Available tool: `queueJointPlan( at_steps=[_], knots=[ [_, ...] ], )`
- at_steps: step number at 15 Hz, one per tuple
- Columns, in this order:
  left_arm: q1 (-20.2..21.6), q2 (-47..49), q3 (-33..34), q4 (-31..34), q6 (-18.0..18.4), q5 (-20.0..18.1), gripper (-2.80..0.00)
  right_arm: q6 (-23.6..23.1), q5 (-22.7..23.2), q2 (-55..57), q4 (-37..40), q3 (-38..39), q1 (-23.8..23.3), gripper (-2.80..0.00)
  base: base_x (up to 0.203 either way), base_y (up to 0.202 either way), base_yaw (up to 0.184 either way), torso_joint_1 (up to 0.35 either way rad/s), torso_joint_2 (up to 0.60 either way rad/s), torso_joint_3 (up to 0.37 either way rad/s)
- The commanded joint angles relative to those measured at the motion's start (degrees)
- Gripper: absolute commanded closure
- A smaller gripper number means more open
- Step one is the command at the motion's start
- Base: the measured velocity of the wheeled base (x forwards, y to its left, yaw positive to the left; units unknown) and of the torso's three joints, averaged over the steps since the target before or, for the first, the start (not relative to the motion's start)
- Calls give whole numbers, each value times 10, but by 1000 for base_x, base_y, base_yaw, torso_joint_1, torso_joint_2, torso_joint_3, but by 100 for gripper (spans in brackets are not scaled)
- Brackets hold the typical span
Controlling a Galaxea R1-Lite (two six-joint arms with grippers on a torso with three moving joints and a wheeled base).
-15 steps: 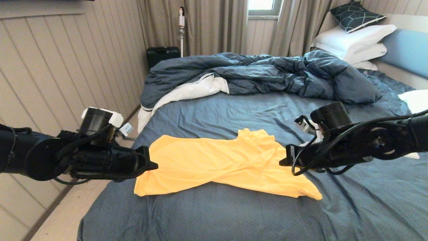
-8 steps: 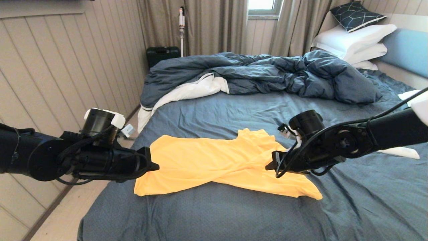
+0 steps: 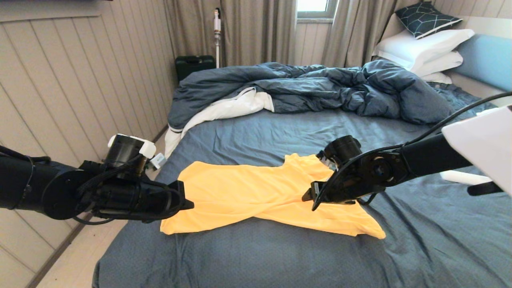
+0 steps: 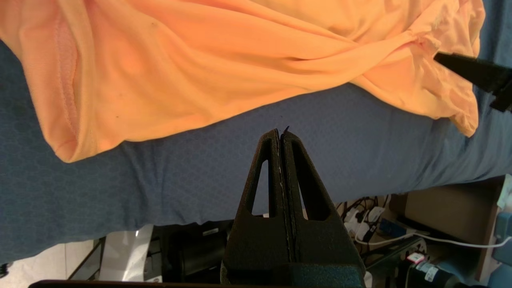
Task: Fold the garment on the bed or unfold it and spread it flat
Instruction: Fold the yellow T-shirt
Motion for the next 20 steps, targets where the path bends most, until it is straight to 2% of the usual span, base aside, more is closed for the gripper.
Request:
queueJointPlan(
  at_steps=[1, 3, 4, 18, 20],
  knots=[
    [-1, 3, -1, -1, -2, -1, 0, 1, -10, 21, 0, -12, 4, -280, 0, 0, 0, 0, 0, 0],
    [-1, 7, -1, -2, -2, -2, 0, 1, -12, 29, -1, -19, 5, -280, 0, 0, 0, 0, 0, 0],
    [-1, 8, -1, -3, -2, -2, 0, 1, -12, 33, 1, -25, 5, 0, 0, 0, 0, 0, 0, 0],
    [-11, 31, -2, -6, -2, -2, 0, 12, -14, 44, -3, -82, 5, 0, 0, 0, 0, 0, 0, 0],
    [-13, 30, -2, -6, -2, -2, 0, 15, -27, 50, -3, -106, 5, 0, 0, 0, 0, 0, 0, 0]
  ],
)
